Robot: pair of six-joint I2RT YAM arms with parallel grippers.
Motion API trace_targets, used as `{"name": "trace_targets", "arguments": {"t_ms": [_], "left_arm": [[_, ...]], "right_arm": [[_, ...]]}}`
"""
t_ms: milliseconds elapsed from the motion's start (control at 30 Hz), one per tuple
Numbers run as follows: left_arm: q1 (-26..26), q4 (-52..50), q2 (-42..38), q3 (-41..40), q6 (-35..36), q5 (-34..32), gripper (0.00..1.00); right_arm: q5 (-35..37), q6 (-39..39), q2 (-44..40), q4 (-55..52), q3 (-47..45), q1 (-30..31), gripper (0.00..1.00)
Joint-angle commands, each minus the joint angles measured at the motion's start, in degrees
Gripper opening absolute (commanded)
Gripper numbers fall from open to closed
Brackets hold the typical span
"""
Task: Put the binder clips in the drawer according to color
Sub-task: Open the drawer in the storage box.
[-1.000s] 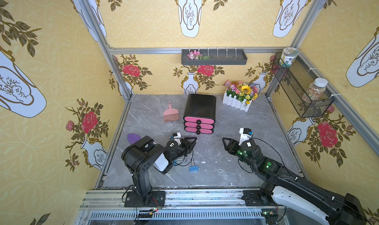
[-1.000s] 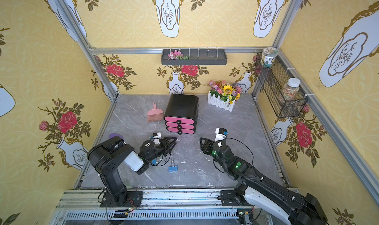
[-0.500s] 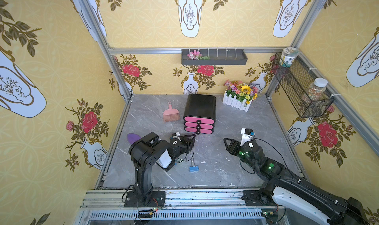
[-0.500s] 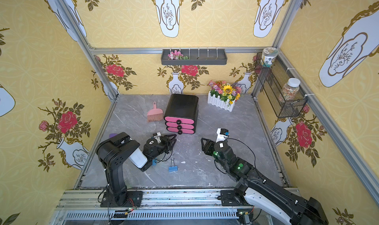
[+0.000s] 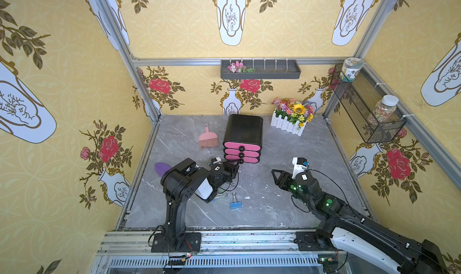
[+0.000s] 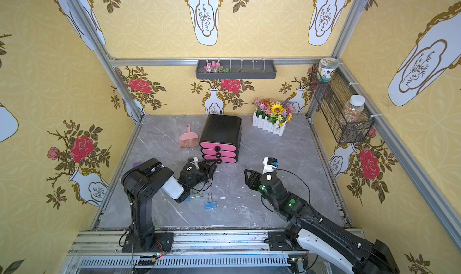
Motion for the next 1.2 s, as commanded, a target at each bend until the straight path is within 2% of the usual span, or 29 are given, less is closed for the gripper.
{"name": "trace_targets", "arguments": {"t_ms": [0,467,767,900,1167], "left_arm": [[-0.01,-3.07,1.70,1.20,0.70,0.02,0.44],[-0.59,-13.80,-3.39,1.19,2.71,-2.99,0.47],[-2.31,-17.66,-10.88,-2.91,4.04,-4.61,0.48],[-2.31,-21.52,-13.82,-1.05,7.03,-4.92,0.49],[-2.66,-22.01,-10.43,2.75,6.40,-4.33,0.48]], "right_arm": [[-0.14,0.40,-0.46,2.00,-0.23,-0.25,0.62],[-0.71,0.75,-2.07,1.42,-1.12,-1.92,0.62],[-1.28,0.85,-1.55,2.52,-1.87,-2.75,0.62],[-1.68,0.93,-1.23,2.88,-2.11,-2.89,0.62],[-1.23,0.64,-3.15,1.33,-1.95,-3.26,0.62]]}}
